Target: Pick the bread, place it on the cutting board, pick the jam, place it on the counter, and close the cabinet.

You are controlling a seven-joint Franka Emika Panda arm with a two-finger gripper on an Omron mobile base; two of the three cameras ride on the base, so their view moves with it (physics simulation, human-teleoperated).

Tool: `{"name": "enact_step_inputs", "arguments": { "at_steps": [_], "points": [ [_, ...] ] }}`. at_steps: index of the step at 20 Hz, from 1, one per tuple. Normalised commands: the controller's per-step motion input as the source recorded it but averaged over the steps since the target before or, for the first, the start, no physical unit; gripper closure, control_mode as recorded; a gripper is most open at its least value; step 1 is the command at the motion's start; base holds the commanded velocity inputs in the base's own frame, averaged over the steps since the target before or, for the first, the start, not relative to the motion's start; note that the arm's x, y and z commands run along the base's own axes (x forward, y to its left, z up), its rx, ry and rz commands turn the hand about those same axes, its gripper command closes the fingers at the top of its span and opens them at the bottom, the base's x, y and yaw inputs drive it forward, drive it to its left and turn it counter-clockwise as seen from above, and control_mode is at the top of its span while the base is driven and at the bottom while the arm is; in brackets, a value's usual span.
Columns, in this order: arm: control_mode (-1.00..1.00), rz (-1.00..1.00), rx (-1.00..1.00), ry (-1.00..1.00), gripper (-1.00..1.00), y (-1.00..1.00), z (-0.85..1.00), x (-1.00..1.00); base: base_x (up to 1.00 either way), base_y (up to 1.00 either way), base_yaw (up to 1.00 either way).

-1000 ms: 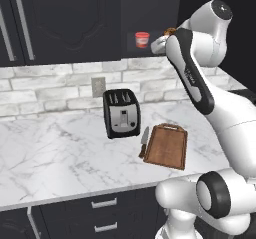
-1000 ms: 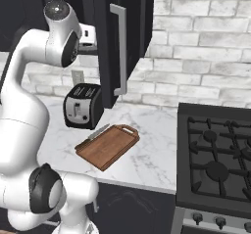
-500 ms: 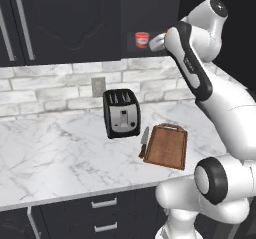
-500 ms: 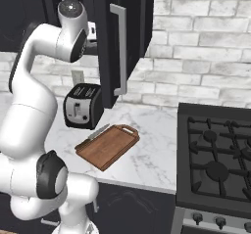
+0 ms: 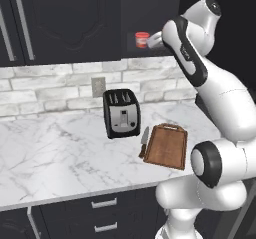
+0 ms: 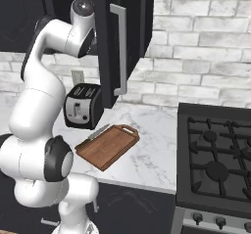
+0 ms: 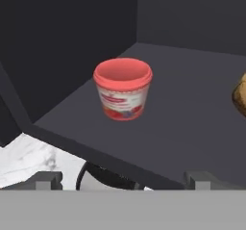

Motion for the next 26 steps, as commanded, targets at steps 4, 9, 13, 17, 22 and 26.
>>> {"name": "enact_step_inputs", "arguments": {
  "at_steps": [4, 9, 13, 17, 22, 26],
  "points": [
    [-1.00, 0.05, 0.00, 0.00, -1.00, 0.03, 0.00, 0.43, 0.00, 0.00, 0.00],
    [-1.00, 0.04, 0.00, 0.00, -1.00, 0.06, 0.00, 0.38, 0.00, 0.00, 0.00],
    [-1.00, 0.05, 0.00, 0.00, -1.00, 0.10, 0.00, 0.31, 0.00, 0.00, 0.00],
    [-1.00, 0.07, 0.00, 0.00, -1.00, 0.14, 0.00, 0.23, 0.00, 0.00, 0.00],
    [-1.00, 0.06, 0.00, 0.00, -1.00, 0.11, 0.00, 0.16, 0.00, 0.00, 0.00],
    [-1.00, 0.08, 0.00, 0.00, -1.00, 0.04, 0.00, 0.15, 0.00, 0.00, 0.00]
  ]
}}
